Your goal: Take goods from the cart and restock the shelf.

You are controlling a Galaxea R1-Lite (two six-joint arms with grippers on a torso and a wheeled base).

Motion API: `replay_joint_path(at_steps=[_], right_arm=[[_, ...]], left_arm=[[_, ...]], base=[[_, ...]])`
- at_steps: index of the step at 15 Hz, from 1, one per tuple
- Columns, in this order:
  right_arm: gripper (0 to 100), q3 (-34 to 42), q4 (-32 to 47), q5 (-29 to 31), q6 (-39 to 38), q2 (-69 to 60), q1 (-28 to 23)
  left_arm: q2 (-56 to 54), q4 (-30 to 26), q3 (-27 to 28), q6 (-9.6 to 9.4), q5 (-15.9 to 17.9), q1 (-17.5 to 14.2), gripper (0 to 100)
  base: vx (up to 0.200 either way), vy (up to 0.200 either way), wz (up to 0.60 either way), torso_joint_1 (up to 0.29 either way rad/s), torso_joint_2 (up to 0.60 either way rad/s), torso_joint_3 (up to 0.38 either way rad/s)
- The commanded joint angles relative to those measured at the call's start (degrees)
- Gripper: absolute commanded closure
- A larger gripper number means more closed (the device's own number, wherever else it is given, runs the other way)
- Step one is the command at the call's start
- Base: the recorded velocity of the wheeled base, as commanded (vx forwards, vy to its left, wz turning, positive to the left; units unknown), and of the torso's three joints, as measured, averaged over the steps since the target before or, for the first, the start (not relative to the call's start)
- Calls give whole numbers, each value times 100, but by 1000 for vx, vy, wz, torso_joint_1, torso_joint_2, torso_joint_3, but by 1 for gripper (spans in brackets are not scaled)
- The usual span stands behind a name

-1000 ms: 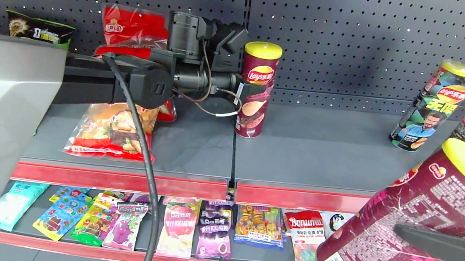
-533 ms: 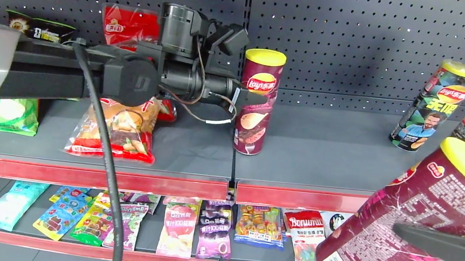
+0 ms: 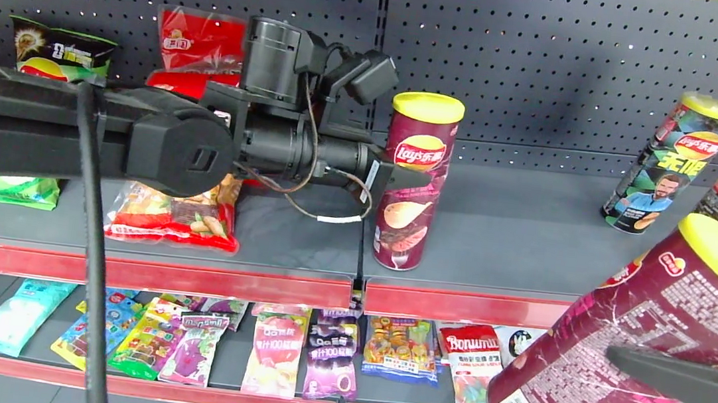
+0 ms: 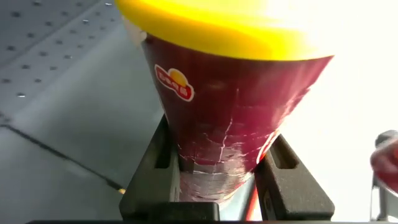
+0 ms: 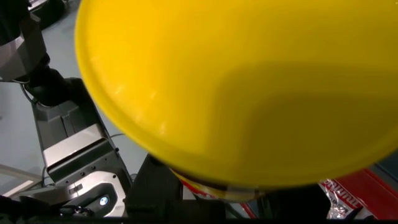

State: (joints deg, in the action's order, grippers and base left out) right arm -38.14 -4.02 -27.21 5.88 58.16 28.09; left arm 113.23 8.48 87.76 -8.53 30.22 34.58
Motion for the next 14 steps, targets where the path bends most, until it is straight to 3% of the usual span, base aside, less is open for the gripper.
replay_joint_path(at_steps=[1,13,14], right_arm=[[100,0,-2,-4,1,-7,4],[100,0,-2,-12,-78,-7,4],[100,0,-2,-12,-87,-15,4]], left_arm=[[-125,30,-189,10,28,31,100],[-266,110,-505,62,54,127,100],[-257,127,-523,54,54,154,0]], base=[[0,0,0,0,0,0],[0,0,0,0,0,0],[0,0,0,0,0,0]])
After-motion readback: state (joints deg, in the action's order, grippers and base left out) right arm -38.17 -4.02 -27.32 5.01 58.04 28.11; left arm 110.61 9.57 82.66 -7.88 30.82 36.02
